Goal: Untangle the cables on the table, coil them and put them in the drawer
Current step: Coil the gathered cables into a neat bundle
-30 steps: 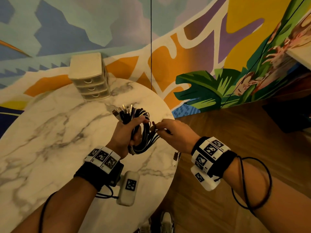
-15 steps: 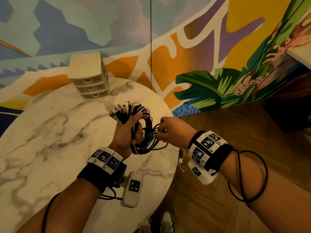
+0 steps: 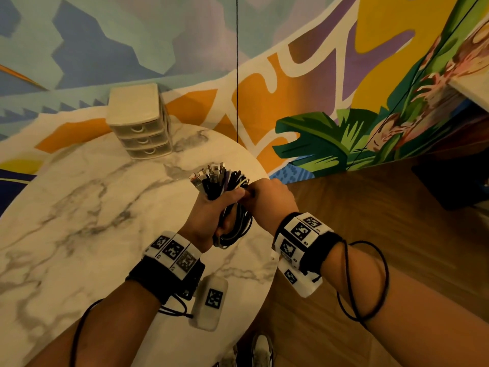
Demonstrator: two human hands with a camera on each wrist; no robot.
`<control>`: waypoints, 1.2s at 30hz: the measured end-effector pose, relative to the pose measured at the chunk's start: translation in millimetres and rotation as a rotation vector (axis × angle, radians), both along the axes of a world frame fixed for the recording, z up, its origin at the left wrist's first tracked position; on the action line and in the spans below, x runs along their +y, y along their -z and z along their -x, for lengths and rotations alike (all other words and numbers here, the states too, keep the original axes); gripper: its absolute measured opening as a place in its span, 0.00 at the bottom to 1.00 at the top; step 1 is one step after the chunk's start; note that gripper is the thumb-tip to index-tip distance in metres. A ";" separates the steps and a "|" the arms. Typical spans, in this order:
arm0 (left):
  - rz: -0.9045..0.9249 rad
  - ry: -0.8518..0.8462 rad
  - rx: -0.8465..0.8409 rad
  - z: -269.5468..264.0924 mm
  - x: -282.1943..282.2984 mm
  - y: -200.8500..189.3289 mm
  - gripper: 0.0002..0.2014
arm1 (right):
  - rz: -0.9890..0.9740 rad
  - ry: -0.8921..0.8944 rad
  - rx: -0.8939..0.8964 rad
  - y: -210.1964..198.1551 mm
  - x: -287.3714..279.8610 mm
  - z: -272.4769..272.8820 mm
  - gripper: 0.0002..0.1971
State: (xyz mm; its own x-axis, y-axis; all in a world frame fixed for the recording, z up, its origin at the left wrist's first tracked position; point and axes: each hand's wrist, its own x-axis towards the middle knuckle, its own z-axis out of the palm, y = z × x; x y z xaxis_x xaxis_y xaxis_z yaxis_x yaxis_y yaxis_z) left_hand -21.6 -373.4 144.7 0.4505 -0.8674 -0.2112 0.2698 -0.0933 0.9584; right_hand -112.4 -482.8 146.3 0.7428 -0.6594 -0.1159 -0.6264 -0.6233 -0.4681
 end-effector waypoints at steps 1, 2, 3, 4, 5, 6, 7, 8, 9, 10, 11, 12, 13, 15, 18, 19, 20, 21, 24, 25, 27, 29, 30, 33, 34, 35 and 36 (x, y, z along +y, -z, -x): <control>-0.005 -0.003 -0.002 -0.6 0.1 0.4 0.17 | -0.016 0.014 -0.014 0.8 0.3 -0.3 0.17; -0.005 -0.008 -0.012 -2.0 0.3 0.9 0.19 | -0.051 0.019 -0.038 1.2 -0.1 -0.3 0.17; 0.000 -0.010 -0.028 -3.4 1.6 0.4 0.19 | -0.097 0.010 -0.062 1.2 -1.0 0.3 0.18; 0.006 -0.008 -0.048 -5.1 3.8 -0.3 0.17 | -0.143 -0.010 -0.078 0.7 -2.7 1.1 0.18; 0.007 -0.005 -0.065 -6.7 5.7 -1.3 0.15 | -0.192 -0.035 -0.085 0.0 -6.1 2.8 0.16; 0.002 -0.002 -0.077 -8.1 7.3 -2.0 0.14 | -0.243 -0.060 -0.090 -1.7 -10.4 5.0 0.14; -0.008 0.000 -0.085 -9.2 8.7 -2.6 0.14 | -0.292 -0.083 -0.093 -2.6 -15.2 7.5 0.12; -0.020 0.001 -0.093 -9.5 9.1 -3.6 0.13 | -0.326 -0.098 -0.094 -3.7 -20.3 9.8 0.13; -0.031 0.003 -0.103 -8.7 8.9 -4.6 0.12 | -0.344 -0.101 -0.092 -3.8 -24.4 11.9 0.15; -0.034 0.007 -0.117 -6.9 8.0 -6.0 0.11 | -0.347 -0.090 -0.088 -3.4 -26.8 13.2 0.16; -0.031 0.009 -0.132 -5.2 7.1 -7.1 0.11 | -0.337 -0.071 -0.087 -2.4 -27.7 13.3 0.18; -0.029 0.008 -0.137 -4.1 6.5 -7.9 0.10 | -0.323 -0.046 -0.080 -1.7 -27.2 12.9 0.20; -0.027 0.004 -0.131 -3.6 6.1 -8.7 0.10 | -0.308 -0.021 -0.068 0.2 -27.2 12.4 0.22; -0.023 0.004 -0.121 -5.1 7.0 -9.2 0.11 | -0.320 -0.001 -0.046 2.1 -25.8 11.6 0.23; -0.031 0.018 -0.177 -3.3 7.7 -10.9 0.12 | -0.384 -0.060 -0.061 1.3 -23.9 10.4 0.17; -0.030 0.010 -0.191 -1.7 7.9 -11.0 0.12 | -0.394 -0.090 -0.074 -0.2 -22.8 9.7 0.14; -0.030 -0.007 -0.198 -0.9 7.9 -10.5 0.12 | -0.403 -0.114 -0.086 -1.9 -21.7 9.1 0.13; -0.026 -0.029 -0.195 -0.8 7.7 -9.7 0.13 | -0.416 -0.129 -0.100 -2.7 -20.9 8.8 0.14; 0.015 -0.069 -0.125 -6.1 7.6 -7.5 0.17 | -0.485 -0.118 -0.146 -3.7 -20.2 12.0 0.16; 0.023 -0.074 -0.111 -8.7 7.7 -8.3 0.16 | -0.505 -0.113 -0.159 -2.9 -20.5 12.8 0.17; 0.034 -0.072 -0.108 -11.9 8.2 -11.2 0.15 | -0.522 -0.117 -0.177 -2.3 -19.2 12.5 0.17; 0.041 -0.041 -0.109 -11.3 9.0 -13.3 0.14 | -0.482 -0.112 -0.203 -3.4 -18.2 10.5 0.15; 0.043 -0.015 -0.115 -10.2 9.7 -14.0 0.16 | -0.448 -0.103 -0.217 -4.3 -18.6 9.5 0.15; 0.040 0.040 -0.148 -5.0 12.8 -15.0 0.28 | -0.382 -0.056 -0.159 -5.2 -23.5 8.3 0.17; 0.040 0.045 -0.152 -3.8 13.4 -14.7 0.29 | -0.368 -0.049 -0.109 -6.1 -24.9 8.0 0.18; 0.038 0.046 -0.159 -2.5 14.2 -15.3 0.27 | -0.345 -0.059 -0.054 -6.5 -25.9 7.9 0.18; 0.031 0.042 -0.176 -1.0 14.8 -16.7 0.23 | -0.315 -0.084 0.001 -7.4 -26.3 7.7 0.20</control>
